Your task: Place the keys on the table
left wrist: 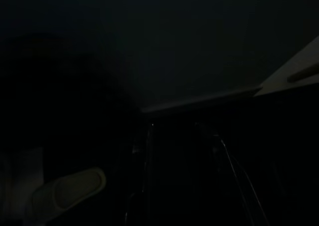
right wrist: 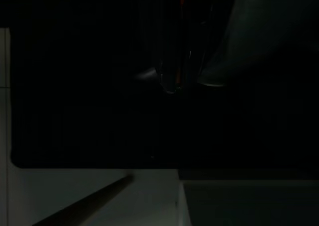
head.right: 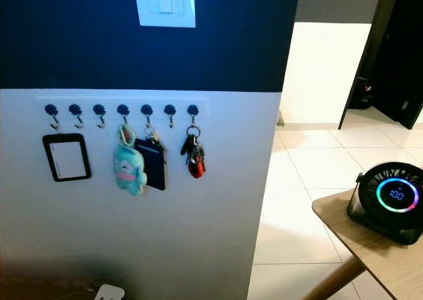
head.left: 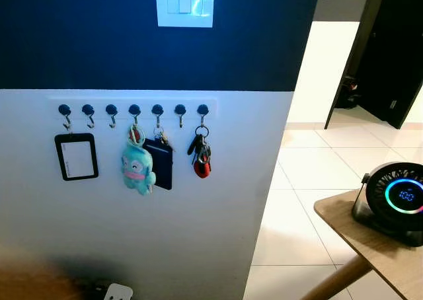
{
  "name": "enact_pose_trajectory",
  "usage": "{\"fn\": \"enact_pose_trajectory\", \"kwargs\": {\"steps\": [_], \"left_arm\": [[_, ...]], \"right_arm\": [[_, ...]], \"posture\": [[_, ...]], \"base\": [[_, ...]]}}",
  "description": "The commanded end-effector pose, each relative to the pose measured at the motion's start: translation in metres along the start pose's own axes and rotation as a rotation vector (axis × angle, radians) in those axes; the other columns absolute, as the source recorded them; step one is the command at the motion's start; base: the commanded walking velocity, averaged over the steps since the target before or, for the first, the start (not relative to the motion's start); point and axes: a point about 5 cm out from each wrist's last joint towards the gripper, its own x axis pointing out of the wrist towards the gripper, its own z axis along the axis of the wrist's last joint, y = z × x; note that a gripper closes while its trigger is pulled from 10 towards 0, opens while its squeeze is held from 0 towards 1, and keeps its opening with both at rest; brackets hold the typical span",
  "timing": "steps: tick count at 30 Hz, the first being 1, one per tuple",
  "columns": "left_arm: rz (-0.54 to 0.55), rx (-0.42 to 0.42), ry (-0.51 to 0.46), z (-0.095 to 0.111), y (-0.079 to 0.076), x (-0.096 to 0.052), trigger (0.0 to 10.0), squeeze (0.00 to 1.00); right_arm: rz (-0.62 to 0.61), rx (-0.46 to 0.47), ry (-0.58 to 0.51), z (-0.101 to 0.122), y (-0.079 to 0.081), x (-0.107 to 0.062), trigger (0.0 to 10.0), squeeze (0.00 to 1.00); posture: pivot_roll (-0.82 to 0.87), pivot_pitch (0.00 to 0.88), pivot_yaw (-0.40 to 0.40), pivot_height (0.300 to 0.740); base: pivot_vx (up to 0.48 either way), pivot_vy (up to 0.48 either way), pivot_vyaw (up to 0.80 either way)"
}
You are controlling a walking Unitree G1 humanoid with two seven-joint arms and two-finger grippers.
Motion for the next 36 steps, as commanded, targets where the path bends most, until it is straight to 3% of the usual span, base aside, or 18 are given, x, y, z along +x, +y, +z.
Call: {"fn": "enact_pose_trajectory", "kwargs": {"steps": [1, 12, 24, 33, 36], "left_arm": [[0.017, -0.014, 0.025, -0.0067, 0.0034, -0.0037, 10.0, 0.0], [0.015, -0.01, 0.02, -0.0053, 0.0039, -0.0032, 10.0, 0.0], [-0.026, 0.034, -0.02, -0.001, 0.001, -0.0032, 10.0, 0.0], [-0.043, 0.054, -0.026, -0.0017, -0.0024, -0.0037, 10.0, 0.0], [-0.024, 0.026, -0.024, -0.0017, -0.0005, -0.0035, 10.0, 0.0]], "right_arm": [[0.009, 0.007, 0.006, -0.001, 0.0042, 0.0001, 10.0, 0.0], [0.008, 0.011, 0.007, -0.0008, 0.0048, 0.0003, 10.0, 0.0], [0.007, 0.015, 0.009, -0.0019, 0.0047, -0.0001, 10.0, 0.0], [0.005, 0.016, 0.011, -0.0037, 0.004, -0.0008, 10.0, 0.0], [0.005, 0.016, 0.011, -0.0041, 0.004, -0.001, 10.0, 0.0]], "posture": [[0.05, 0.032, 0.007, 0.74], [0.05, 0.032, 0.009, 0.74], [0.05, 0.024, 0.011, 0.74], [0.05, 0.017, 0.009, 0.74], [0.04, 0.014, 0.008, 0.74]], "base": [[0.0, 0.48, 0.0], [0.0, 0.415, 0.0], [0.0, 0.0, 0.0], [0.0, -0.463, 0.0], [0.0, 0.0, 0.0]]}}
